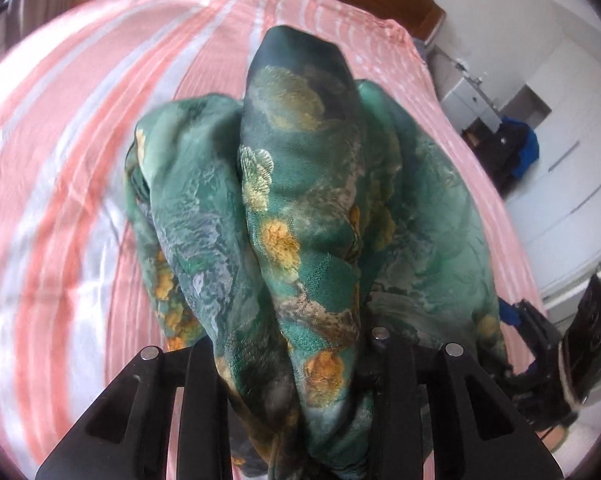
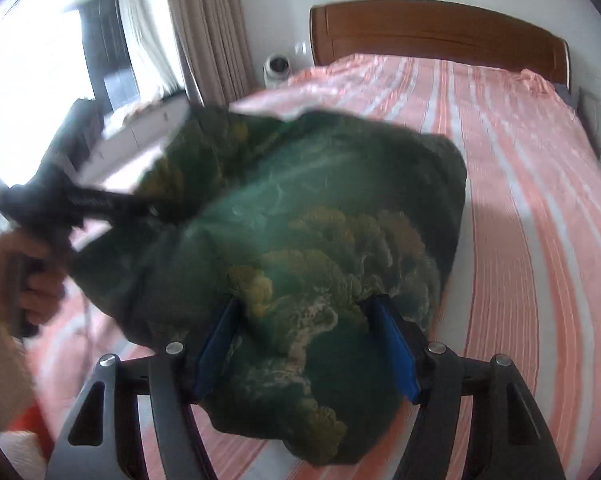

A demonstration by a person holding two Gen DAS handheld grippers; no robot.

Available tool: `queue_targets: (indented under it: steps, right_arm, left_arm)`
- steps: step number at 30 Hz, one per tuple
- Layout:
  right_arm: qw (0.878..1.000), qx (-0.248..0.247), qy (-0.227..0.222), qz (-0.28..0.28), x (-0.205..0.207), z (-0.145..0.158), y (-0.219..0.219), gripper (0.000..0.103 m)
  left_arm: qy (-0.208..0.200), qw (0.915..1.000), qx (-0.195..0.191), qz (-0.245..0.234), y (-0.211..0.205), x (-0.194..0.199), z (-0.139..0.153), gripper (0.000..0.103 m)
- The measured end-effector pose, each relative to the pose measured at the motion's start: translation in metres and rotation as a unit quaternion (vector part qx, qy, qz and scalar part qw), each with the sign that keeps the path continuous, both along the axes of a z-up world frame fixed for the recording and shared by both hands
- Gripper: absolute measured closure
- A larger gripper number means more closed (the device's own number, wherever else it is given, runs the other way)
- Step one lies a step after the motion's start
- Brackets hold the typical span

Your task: Fold large clothes

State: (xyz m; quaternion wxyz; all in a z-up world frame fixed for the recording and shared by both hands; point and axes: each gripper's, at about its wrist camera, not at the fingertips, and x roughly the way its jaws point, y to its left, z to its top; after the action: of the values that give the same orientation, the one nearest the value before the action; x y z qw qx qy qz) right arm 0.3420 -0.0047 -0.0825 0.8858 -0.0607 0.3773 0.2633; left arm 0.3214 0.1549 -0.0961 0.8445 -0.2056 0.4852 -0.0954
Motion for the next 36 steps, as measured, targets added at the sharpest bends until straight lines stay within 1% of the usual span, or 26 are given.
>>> queue_targets:
  steps: [1,2,3,4,5,6,7,8,9,10,12,15,17,21,23,26,28,32,34,36]
  right_arm:
    - [1.0,-0.015,-0.012,0.0,-0.003,-0.002,0.003,0.034]
    - [0.999,-0.028,-0.023,0.0,-0.008,-0.003,0.006,0.034]
    - [0.999,-0.032,-0.026,-0.004,-0.011,0.0,0.005,0.034]
    - [0.999,-0.029,-0.024,-0.01,-0.014,0.005,0.0,0.032]
    - [0.999,-0.021,-0.022,-0.016,-0.018,0.011,-0.006,0.031]
    - [1.0,-0.006,-0.02,-0.021,-0.021,0.019,-0.014,0.031]
    - [1.0,0.007,-0.018,-0.024,-0.024,0.024,-0.023,0.03]
    - [0.999,0.02,-0.019,-0.028,-0.029,0.03,-0.03,0.029]
    - [0.999,0.031,-0.023,-0.035,-0.038,0.036,-0.038,0.023]
    - [0.998,0.042,-0.026,-0.042,-0.046,0.039,-0.048,0.014]
    - [0.997,0.058,-0.019,-0.057,-0.063,0.041,-0.065,0.009]
    - [0.994,0.073,-0.002,-0.085,-0.09,0.037,-0.089,0.009]
    - [0.991,0.078,0.013,-0.104,-0.113,0.027,-0.104,0.009]
    - [0.989,0.073,0.043,-0.121,-0.147,0.003,-0.121,0.008]
    - [0.989,0.068,0.059,-0.121,-0.165,-0.01,-0.126,0.008]
    - [0.988,0.063,0.074,-0.118,-0.183,-0.021,-0.129,0.008]
    - [0.989,0.064,0.072,-0.116,-0.19,-0.022,-0.131,0.009]
    - [0.99,0.074,0.051,-0.111,-0.198,-0.018,-0.134,0.009]
    - [0.99,0.081,0.037,-0.105,-0.203,-0.013,-0.133,0.008]
    - [0.99,0.093,0.016,-0.104,-0.207,-0.006,-0.135,0.008]
  left_arm:
    - [0.001,0.9999,-0.009,0.008,0.0,0.0,-0.006,0.064]
    - [-0.002,0.9996,-0.024,0.014,0.004,-0.001,-0.008,0.058]
    - [-0.007,0.9991,-0.036,0.019,0.005,-0.003,-0.005,0.053]
    - [-0.01,0.9989,-0.039,0.025,0.007,-0.007,-0.001,0.038]
    - [-0.015,0.999,-0.027,0.032,0.009,-0.009,0.004,0.023]
    - [-0.023,0.999,-0.014,0.035,0.011,-0.015,0.012,0.019]
    - [-0.033,0.9986,0.003,0.043,0.012,-0.021,0.021,0.012]
    - [-0.037,0.9981,0.012,0.047,0.016,-0.026,0.027,0.01]
    - [-0.037,0.9981,0.014,0.047,0.02,-0.03,0.031,0.01]
    - [-0.036,0.9981,0.015,0.049,0.024,-0.036,0.035,0.01]
    - [-0.037,0.9973,0.027,0.057,0.031,-0.054,0.042,0.01]
    - [-0.05,0.9942,0.064,0.07,0.031,-0.088,0.054,0.007]
    - [-0.061,0.9902,0.097,0.079,0.025,-0.113,0.059,0.004]
    - [-0.052,0.9801,0.17,0.088,0.009,-0.153,0.053,0.004]
    - [-0.051,0.9767,0.188,0.091,0.0,-0.172,0.049,0.004]
    - [-0.048,0.9747,0.192,0.105,-0.016,-0.187,0.048,0.003]
    - [-0.046,0.971,0.207,0.111,-0.025,-0.196,0.046,0.003]
    - [-0.065,0.9579,0.253,0.12,-0.047,-0.206,0.05,0.003]
    - [-0.089,0.9508,0.267,0.129,-0.055,-0.211,0.053,0.003]
    - [-0.124,0.9407,0.283,0.141,-0.063,-0.218,0.055,0.003]
